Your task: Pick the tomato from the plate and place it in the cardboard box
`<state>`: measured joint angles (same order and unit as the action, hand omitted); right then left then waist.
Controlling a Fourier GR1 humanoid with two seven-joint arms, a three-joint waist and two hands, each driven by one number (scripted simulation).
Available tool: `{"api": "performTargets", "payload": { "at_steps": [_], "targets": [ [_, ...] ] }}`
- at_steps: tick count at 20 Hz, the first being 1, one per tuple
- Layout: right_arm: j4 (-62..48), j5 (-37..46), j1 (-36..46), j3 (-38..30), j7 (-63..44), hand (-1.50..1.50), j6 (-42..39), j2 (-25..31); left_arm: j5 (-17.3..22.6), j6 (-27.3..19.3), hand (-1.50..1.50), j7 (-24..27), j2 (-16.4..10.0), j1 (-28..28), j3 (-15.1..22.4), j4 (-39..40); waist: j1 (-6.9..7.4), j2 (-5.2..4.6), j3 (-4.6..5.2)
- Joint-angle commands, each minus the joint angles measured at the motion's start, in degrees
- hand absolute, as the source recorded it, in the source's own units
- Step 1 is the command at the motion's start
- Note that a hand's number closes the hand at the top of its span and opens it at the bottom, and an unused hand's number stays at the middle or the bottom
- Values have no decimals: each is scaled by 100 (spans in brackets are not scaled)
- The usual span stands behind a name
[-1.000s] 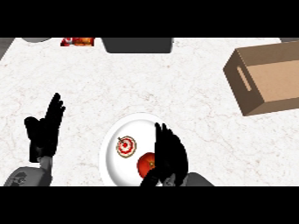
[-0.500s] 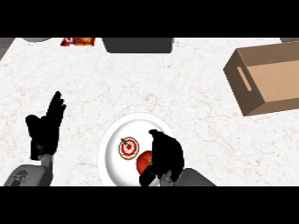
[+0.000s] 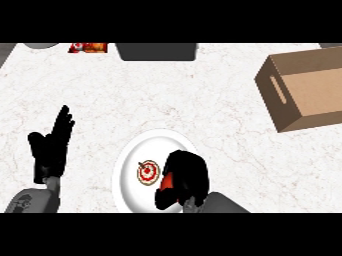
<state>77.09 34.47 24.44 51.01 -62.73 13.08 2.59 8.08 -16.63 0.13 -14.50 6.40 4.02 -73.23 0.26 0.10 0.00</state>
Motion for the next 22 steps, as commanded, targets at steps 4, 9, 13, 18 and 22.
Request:
{"api": "performTargets", "payload": {
  "at_steps": [4, 9, 13, 18, 22],
  "targets": [
    [1201, -49, -616, 1110, 2357, 150, -872, 2292, -26, -83, 0, 25, 58, -135, -6, -21, -139, 66, -18],
    [1973, 319, -907, 1505, 3966, 150, -577, 4063, 21, -99, 0, 66, -9, -260, -131, -3, -269, 93, -18],
    [2650, 166, -1109, 1040, 5363, 150, 193, 5617, 52, -12, 0, 56, -93, -291, -170, -31, -341, 61, -12],
    [3158, -591, -1626, 287, 6765, 150, 1355, 7100, 66, -98, 0, 5, -46, -351, -206, -97, -456, 53, -18],
    [3492, -1841, -1922, -412, 7541, 150, 1887, 7849, 46, -165, 0, -14, -49, -426, -229, -165, -489, 61, -20]
  ]
}}
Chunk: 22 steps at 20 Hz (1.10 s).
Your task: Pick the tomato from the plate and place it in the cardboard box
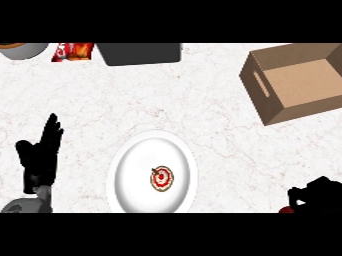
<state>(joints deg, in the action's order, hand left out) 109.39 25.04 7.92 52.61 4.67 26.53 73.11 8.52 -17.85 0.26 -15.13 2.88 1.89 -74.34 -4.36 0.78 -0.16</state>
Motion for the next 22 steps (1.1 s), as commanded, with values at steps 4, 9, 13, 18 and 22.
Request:
{"api": "performTargets", "payload": {
  "at_steps": [4, 9, 13, 18, 22],
  "targets": [
    [396, -2143, -565, -1240, 1534, 150, 814, 1481, 45, 104, 0, -14, -58, -170, -13, -138, -48, 7, 2],
    [-573, -3681, -636, -2176, 2583, 150, 507, 1946, 0, -46, 0, -78, 36, -187, 14, -321, 37, -3, -7],
    [-1619, -4774, -532, -2974, 3593, 150, -237, 1979, -60, 63, 0, -82, 43, -20, 91, -163, 143, -35, 3],
    [-3019, -5384, -351, -3595, 4278, 150, -1668, 1808, -177, 100, 0, -250, 54, 179, 222, -336, 414, -77, 8],
    [-3917, -4752, 244, -3634, 4229, 150, -2235, 1074, -50, 415, 0, -54, 37, 458, 44, 154, 619, -135, 13]
  ]
}}
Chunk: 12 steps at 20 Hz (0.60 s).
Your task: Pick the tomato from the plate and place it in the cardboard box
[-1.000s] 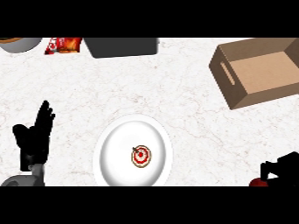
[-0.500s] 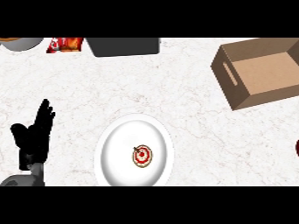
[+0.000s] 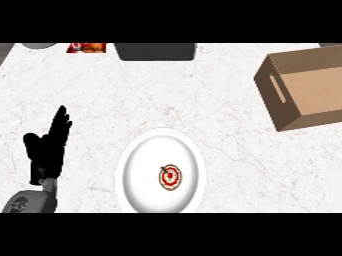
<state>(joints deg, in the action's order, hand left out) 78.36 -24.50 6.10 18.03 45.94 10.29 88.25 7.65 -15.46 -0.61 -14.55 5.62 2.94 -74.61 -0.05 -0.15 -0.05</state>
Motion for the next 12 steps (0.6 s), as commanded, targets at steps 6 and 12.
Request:
{"api": "performTargets", "payload": {
  "at_steps": [6, 12],
  "targets": [
    [-1979, 1229, 1787, 82, -109, 150, -1275, -1425, -216, 74, 0, 45, 148, 316, 132, 186, 340, -71, 0],
    [-3198, 2430, 2888, 496, -47, 150, -716, -2705, -268, 67, 0, 90, 280, 350, 170, 369, 424, -106, -5]
  ]
}}
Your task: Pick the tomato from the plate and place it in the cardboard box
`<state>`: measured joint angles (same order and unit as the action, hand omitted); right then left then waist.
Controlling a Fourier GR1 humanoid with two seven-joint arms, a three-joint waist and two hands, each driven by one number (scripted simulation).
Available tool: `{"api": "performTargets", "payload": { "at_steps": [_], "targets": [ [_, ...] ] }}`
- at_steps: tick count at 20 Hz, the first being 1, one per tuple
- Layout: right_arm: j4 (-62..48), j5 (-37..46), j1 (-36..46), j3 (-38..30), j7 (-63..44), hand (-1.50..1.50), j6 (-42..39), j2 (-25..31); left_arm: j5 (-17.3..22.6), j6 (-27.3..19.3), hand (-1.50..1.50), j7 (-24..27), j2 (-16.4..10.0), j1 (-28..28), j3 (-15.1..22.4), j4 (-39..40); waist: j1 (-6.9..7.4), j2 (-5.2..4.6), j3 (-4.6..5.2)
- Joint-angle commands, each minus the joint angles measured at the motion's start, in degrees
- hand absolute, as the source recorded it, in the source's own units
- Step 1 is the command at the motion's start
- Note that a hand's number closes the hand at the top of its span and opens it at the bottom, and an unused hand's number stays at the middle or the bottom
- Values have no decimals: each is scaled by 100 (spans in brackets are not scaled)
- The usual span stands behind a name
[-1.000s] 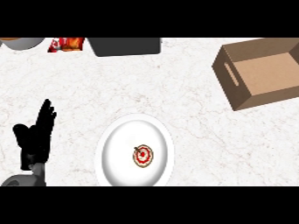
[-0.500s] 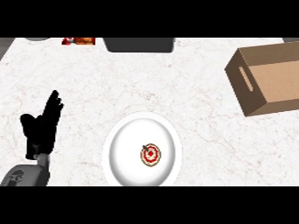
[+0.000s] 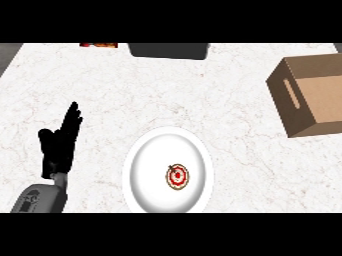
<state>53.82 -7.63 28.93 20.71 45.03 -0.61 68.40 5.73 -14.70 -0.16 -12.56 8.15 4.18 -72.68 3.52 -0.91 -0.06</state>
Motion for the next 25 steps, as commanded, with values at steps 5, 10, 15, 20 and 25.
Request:
{"api": "performTargets", "payload": {
  "at_steps": [5, 10, 15, 20, 25],
  "targets": [
    [-2134, 1011, 1265, 257, -29, 150, -50, -1394, -151, -147, 0, -123, 154, 103, 89, -92, 3, -4, -9],
    [-2919, 1051, 1798, 293, 61, -150, -730, -2066, -133, -26, 0, 132, 144, 214, -7, 262, 4, -37, -9],
    [-3562, 675, 1815, -147, 1232, -150, -1682, -1886, -117, -67, 0, -68, 82, -5, -7, -183, 18, -20, -27],
    [-3789, -45, 2099, -647, 966, -150, -2925, -2063, -147, -121, 0, -62, 133, 18, -18, -71, -6, -34, -26],
    [-4166, -555, 2275, -1094, 488, -150, -3775, -1492, -113, -33, 0, 121, 73, -60, -92, -18, 16, -60, -30]
  ]
}}
